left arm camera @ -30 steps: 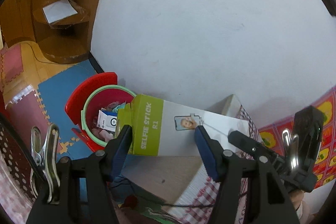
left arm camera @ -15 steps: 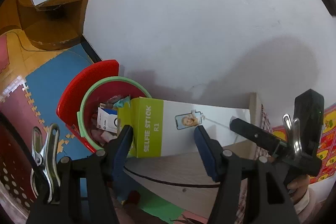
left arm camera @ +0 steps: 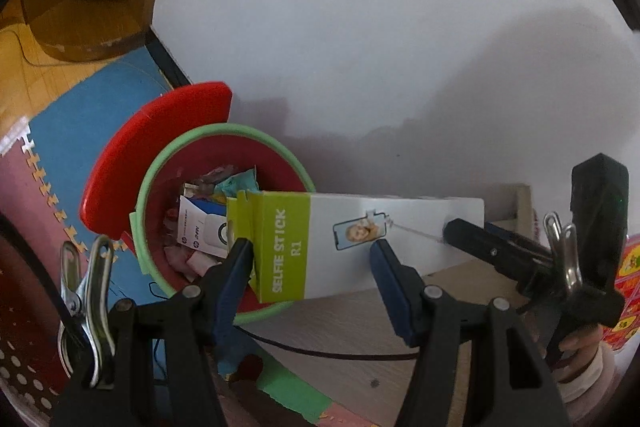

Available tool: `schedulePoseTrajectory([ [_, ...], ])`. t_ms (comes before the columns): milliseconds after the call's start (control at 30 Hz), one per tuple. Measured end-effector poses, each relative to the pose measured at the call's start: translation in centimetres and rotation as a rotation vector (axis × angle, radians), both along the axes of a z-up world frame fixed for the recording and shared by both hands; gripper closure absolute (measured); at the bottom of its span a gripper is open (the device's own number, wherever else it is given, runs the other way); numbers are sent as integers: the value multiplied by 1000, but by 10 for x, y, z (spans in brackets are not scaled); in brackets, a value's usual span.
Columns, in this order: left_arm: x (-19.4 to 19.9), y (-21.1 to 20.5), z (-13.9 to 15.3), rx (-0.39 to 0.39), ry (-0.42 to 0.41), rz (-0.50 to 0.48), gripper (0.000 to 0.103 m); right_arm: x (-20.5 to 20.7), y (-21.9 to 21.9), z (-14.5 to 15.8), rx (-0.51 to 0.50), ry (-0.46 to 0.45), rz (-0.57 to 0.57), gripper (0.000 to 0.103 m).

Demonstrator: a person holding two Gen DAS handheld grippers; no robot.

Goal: Collect trash
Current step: 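Open both tools over the red bucket to drop the selfie stick box, then move both open tools away from the bucket toward the bed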

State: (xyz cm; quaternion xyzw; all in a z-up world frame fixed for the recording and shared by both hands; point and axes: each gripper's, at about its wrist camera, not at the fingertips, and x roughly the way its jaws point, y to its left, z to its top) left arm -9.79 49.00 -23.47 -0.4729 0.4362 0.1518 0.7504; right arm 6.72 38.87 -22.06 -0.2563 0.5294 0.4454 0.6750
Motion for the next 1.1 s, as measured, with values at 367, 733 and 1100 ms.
schedulePoseTrajectory([
  [367, 10, 33, -64, -41, 54, -12, 39, 16, 48, -51, -160, 42, 18, 34],
  [733, 15, 47, -116, -19, 212, -42, 42, 11, 60, -78, -216, 62, -11, 35],
  [1100, 14, 38, -69, 75, 195, -57, 42, -6, 47, -50, -146, 84, -16, 35],
])
